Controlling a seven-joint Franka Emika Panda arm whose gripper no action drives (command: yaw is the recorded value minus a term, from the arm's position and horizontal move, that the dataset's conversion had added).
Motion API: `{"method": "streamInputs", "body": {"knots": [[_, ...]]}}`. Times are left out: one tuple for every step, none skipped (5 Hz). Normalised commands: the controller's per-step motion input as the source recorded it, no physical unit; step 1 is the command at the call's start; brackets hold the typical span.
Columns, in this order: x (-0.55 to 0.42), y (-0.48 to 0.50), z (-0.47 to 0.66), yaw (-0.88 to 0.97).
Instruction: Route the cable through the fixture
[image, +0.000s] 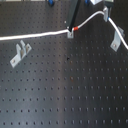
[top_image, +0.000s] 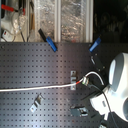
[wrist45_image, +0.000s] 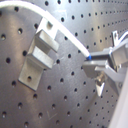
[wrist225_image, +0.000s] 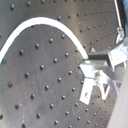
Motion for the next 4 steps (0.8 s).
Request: {"method": "streamInputs", "body": {"knots": [[-0.019,-0.115,-0.03,0.00],[-0.053,-0.446,-0.21,0.00],[0.012,-0.132,0.00,0.00],[0.000,0.000,0.01,0.00]]}}
